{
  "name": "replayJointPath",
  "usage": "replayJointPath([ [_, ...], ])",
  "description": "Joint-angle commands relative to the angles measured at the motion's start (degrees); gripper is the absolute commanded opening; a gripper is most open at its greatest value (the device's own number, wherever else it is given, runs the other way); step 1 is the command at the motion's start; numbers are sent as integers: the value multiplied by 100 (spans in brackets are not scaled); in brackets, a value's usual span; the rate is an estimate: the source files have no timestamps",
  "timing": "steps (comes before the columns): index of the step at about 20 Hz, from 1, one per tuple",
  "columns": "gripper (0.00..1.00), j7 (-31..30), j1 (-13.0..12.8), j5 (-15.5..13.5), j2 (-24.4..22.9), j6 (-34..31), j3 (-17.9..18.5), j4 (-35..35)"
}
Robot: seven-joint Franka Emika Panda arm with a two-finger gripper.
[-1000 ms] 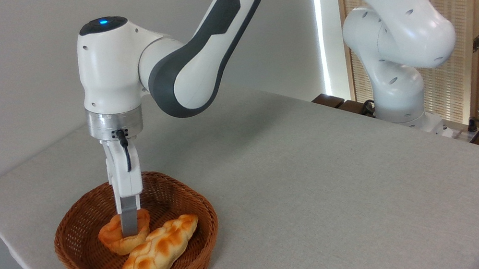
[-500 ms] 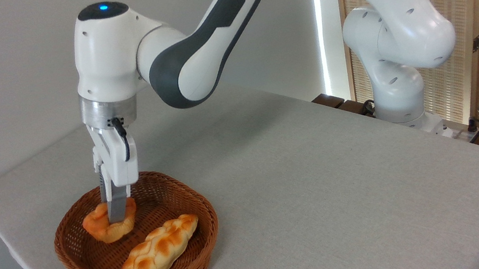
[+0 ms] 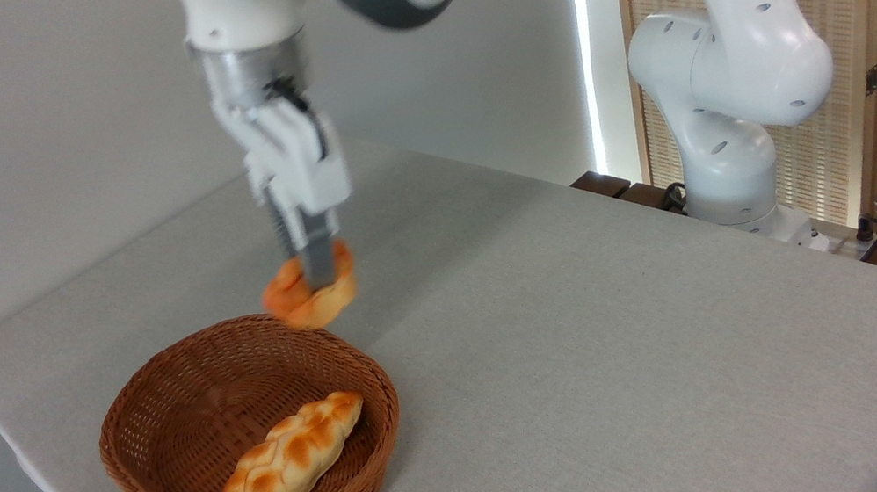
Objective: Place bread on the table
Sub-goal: 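Carry the bun beside the basket and lower it onto the table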
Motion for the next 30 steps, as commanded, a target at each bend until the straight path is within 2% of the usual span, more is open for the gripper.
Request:
replayJointPath([
  [1, 21, 13, -705, 48, -596, -53, 496, -934],
  [4, 26, -13, -1284, 364, -536, 209, 513, -1330],
  [5, 28, -4, -1373, 374, -518, 420, 513, -1505],
  [6, 40, -4, -1400, 374, -492, 622, 505, -1655],
  [9, 100, 4, -1506, 365, -298, 966, 513, -1850],
  [17, 100, 5, -1541, 365, -254, 1064, 504, -1850],
  [28, 100, -40, -1541, 356, -263, 335, 531, -1429],
  [30, 100, -4, -1541, 348, -263, 273, 671, -1367],
])
